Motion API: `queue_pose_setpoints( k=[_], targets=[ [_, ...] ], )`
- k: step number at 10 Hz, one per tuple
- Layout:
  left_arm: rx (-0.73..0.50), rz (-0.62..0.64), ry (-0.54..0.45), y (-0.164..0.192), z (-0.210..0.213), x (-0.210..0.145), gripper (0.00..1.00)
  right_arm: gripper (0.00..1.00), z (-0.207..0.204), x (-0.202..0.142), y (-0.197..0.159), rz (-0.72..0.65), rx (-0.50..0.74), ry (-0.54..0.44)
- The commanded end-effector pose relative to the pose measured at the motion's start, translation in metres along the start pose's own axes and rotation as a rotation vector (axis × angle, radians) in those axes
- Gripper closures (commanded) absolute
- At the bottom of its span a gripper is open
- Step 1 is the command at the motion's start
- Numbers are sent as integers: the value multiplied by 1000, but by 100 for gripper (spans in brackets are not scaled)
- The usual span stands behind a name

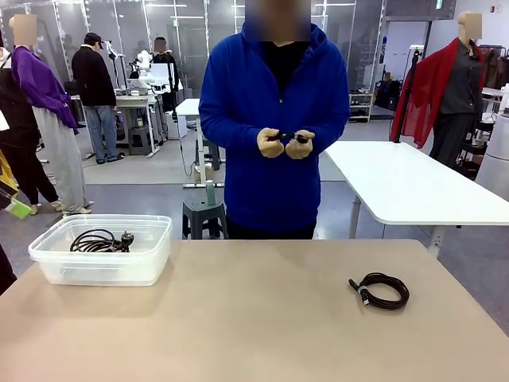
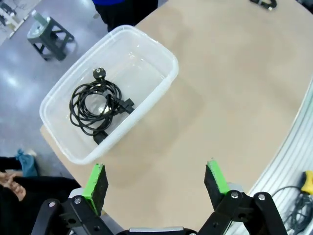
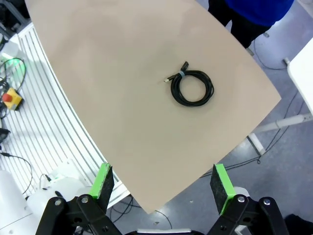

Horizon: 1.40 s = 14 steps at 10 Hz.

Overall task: Organize and store the cables.
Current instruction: Place the USB Extension Cable into the Organizing box.

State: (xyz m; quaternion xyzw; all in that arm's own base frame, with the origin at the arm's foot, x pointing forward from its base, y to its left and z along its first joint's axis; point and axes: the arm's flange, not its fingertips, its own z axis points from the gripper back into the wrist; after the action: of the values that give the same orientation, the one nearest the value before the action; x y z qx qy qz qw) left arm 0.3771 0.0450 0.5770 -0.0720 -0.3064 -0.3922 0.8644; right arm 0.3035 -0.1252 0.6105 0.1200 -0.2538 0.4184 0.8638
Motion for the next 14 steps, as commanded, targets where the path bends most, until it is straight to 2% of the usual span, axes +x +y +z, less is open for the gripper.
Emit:
queue_pose_setpoints(
  k=[1,2,3,7,8,14],
  targets=[
    [-30,140,98,-6,29,20,0,0,-15,-13,25,-13,-50,-74],
    [-51,206,152,-3,37,24,0,0,-18,-20,32,-6,-86,-95],
    [-50,213,171,0,41,23,0,0,-16,-25,34,-17,-77,-145],
    [-77,177,139,2,33,18,0,0,-13,-31,34,-38,-33,-136],
    [-64,205,152,1,39,18,0,0,-11,-35,36,-13,-62,-127],
    [-64,205,152,1,39,18,0,0,-11,-35,36,-13,-62,-127]
  ],
)
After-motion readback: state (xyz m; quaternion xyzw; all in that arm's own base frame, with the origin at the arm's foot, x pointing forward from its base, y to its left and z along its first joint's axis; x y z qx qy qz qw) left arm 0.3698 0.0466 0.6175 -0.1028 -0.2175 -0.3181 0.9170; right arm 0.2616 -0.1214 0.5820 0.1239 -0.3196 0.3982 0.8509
